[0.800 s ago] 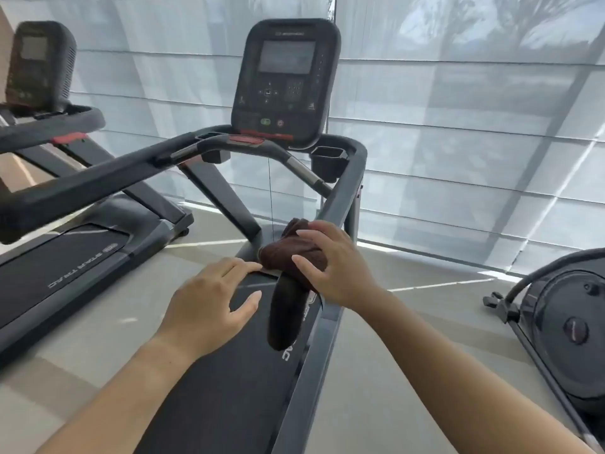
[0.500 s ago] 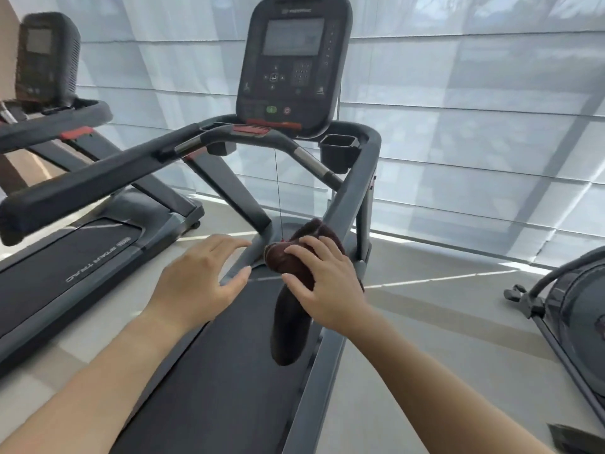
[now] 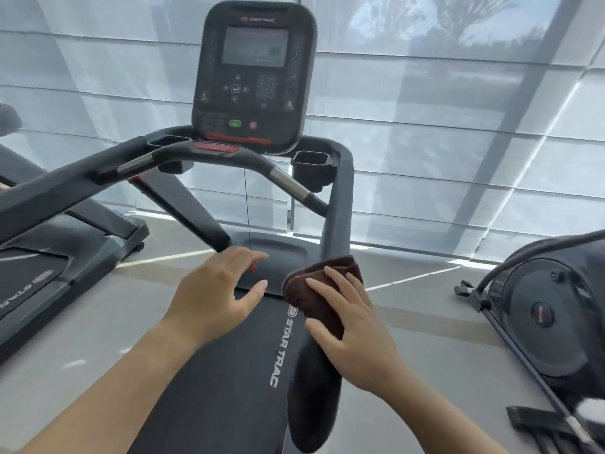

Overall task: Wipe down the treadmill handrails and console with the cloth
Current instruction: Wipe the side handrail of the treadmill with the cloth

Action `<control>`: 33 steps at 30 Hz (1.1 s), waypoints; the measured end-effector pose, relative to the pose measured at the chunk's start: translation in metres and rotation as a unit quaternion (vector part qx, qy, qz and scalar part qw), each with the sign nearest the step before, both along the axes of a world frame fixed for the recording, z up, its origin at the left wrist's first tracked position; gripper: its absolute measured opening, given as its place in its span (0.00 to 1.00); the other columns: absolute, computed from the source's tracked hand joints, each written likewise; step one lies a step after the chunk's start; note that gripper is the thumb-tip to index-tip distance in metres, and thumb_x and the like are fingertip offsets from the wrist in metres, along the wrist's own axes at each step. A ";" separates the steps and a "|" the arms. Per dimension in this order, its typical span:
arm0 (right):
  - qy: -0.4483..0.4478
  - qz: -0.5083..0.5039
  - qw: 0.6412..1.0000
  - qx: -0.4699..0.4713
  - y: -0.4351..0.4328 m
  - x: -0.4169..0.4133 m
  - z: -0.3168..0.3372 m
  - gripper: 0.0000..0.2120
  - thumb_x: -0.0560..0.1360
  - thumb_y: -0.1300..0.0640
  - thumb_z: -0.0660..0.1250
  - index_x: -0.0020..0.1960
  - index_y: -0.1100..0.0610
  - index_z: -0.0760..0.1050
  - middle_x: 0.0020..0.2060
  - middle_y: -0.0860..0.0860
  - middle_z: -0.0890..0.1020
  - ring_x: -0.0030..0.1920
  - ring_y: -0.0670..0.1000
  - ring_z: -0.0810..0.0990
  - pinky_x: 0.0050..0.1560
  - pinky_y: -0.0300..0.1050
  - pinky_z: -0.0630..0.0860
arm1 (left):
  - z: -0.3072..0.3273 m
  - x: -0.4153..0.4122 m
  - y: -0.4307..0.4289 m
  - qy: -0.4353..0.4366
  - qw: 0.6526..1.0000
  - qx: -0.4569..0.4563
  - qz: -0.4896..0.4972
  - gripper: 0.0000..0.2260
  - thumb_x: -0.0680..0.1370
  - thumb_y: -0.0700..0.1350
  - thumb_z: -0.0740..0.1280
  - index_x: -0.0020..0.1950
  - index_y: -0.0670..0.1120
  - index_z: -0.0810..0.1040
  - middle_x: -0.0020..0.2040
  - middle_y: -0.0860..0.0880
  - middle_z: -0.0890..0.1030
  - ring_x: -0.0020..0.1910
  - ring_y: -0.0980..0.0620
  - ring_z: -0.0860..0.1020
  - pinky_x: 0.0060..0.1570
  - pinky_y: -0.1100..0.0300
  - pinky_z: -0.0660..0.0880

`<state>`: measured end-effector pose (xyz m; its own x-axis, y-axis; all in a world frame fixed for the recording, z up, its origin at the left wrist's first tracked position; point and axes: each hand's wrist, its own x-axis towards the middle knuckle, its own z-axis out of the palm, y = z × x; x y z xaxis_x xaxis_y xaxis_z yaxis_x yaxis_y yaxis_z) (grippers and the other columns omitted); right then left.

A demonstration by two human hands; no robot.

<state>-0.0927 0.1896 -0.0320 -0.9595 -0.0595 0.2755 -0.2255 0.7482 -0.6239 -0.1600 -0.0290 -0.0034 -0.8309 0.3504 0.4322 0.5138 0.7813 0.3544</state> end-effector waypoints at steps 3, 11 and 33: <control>-0.042 -0.047 0.998 0.003 -0.007 -0.011 0.009 0.28 0.71 0.36 0.60 0.70 0.34 0.59 0.75 0.36 0.54 0.75 0.41 0.46 0.73 0.43 0.49 | 0.002 -0.027 -0.008 -0.011 0.998 -0.023 -0.064 0.16 0.74 0.54 0.65 0.61 0.58 0.72 0.56 0.61 0.76 0.55 0.58 0.75 0.46 0.62 0.71; -0.179 -0.260 0.945 0.089 -0.056 -0.005 0.033 0.35 0.75 0.36 0.58 0.76 0.48 0.51 0.78 0.50 0.50 0.75 0.54 0.54 0.71 0.53 0.57 | 0.066 -0.067 -0.023 -0.078 0.959 -0.110 -0.248 0.19 0.75 0.56 0.61 0.65 0.56 0.70 0.62 0.57 0.74 0.59 0.55 0.73 0.54 0.57 0.74; -0.192 -0.459 0.868 0.008 -0.073 -0.021 0.029 0.33 0.73 0.35 0.55 0.73 0.49 0.60 0.66 0.51 0.73 0.60 0.56 0.74 0.56 0.52 0.72 | 0.065 -0.124 0.077 -0.156 0.894 -0.169 -0.385 0.16 0.76 0.54 0.62 0.65 0.56 0.71 0.64 0.56 0.74 0.59 0.54 0.74 0.50 0.56 0.74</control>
